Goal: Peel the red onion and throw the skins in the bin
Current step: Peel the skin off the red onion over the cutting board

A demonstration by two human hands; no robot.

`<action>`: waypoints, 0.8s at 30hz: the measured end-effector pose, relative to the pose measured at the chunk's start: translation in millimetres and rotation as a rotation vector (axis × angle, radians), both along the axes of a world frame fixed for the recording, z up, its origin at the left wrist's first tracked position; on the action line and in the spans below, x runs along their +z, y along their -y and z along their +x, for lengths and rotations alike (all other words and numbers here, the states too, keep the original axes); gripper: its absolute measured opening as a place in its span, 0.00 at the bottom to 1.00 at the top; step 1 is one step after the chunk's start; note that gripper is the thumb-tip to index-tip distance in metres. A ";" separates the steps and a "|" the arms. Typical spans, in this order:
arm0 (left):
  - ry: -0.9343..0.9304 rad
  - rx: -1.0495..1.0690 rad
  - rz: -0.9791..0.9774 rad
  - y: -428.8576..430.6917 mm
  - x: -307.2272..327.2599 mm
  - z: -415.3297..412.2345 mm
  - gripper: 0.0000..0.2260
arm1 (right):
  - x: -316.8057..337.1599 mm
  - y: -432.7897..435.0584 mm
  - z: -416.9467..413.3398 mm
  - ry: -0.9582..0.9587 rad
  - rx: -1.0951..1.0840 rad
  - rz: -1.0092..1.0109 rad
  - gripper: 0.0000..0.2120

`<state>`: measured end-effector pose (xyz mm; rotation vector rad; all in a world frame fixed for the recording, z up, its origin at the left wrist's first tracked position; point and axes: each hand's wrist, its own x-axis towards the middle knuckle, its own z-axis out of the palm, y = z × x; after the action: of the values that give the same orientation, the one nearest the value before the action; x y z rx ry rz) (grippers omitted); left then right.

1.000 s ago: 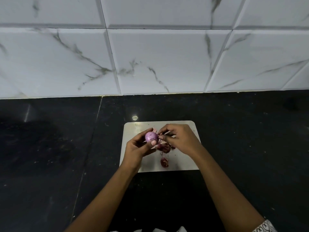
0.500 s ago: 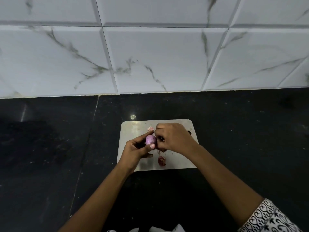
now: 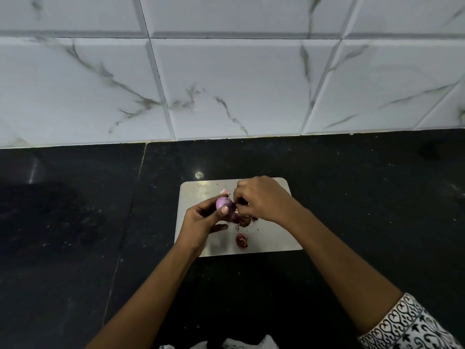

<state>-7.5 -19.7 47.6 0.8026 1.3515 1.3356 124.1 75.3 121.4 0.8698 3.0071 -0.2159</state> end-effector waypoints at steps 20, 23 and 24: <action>-0.227 -0.135 0.107 -4.3 2.1 -15.5 0.21 | -28.0 9.8 -0.7 -0.274 -0.294 -0.218 0.07; -0.274 -0.126 0.159 -3.2 2.7 -15.3 0.21 | -30.0 4.7 0.8 -0.399 -0.472 -0.474 0.03; -0.258 -0.118 0.174 -2.2 2.1 -14.5 0.21 | -30.6 1.4 2.6 -0.456 -0.553 -0.593 0.03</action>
<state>-22.1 -17.5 49.7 1.1885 1.3731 1.3014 126.6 74.0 90.8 1.6958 2.6543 -1.3811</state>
